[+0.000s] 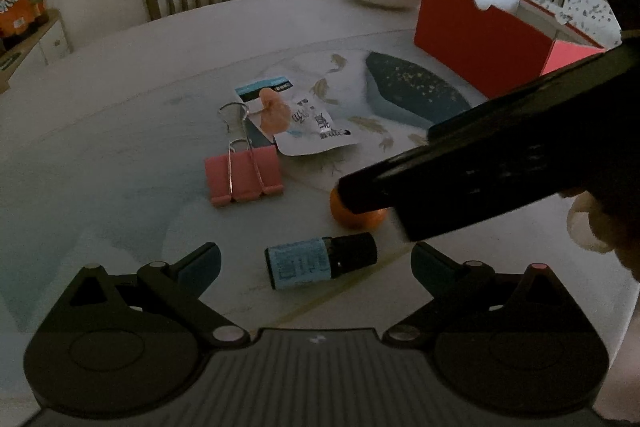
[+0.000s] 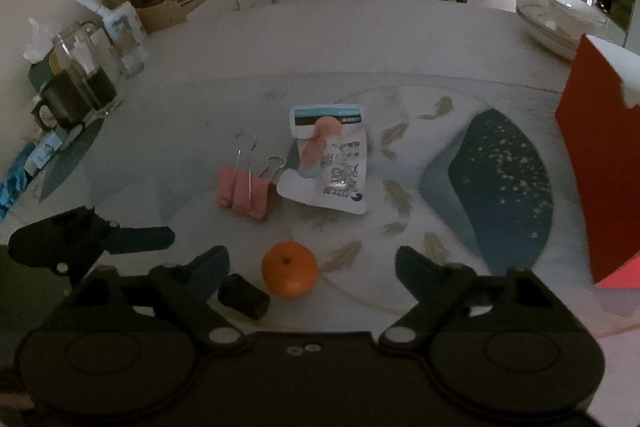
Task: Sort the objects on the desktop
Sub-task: 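Grasp the blue-labelled bottle with the left tool while the right grasps the orange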
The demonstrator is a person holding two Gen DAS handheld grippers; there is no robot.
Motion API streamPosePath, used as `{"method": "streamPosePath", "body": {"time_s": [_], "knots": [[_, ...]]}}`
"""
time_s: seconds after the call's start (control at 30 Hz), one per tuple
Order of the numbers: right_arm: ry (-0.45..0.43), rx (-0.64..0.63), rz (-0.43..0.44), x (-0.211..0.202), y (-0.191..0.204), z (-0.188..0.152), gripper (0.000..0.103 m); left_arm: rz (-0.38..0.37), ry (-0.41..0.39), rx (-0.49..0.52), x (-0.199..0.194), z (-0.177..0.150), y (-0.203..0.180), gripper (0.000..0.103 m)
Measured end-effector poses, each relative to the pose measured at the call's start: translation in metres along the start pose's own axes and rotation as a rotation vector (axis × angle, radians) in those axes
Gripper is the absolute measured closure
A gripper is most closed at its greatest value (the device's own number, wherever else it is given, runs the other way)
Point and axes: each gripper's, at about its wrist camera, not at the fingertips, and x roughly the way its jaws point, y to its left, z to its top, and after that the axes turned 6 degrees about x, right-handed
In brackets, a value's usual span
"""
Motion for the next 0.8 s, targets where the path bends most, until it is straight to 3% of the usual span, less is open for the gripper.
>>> {"method": "streamPosePath", "body": {"time_s": [0.37, 0.63, 0.8], "knots": [[0.057, 0.027, -0.018, 0.022, 0.004, -0.003, 0.04, 0.034, 0.022, -0.007, 0.009, -0.004, -0.007, 0.015], [0.068, 0.028, -0.015, 0.027, 0.006, -0.003, 0.053, 0.049, 0.021, -0.023, 0.009, -0.003, -0.007, 0.039], [0.072, -0.006, -0.006, 0.029, 0.012, -0.004, 0.065, 0.047, 0.024, -0.029, 0.007, -0.003, -0.007, 0.04]]}}
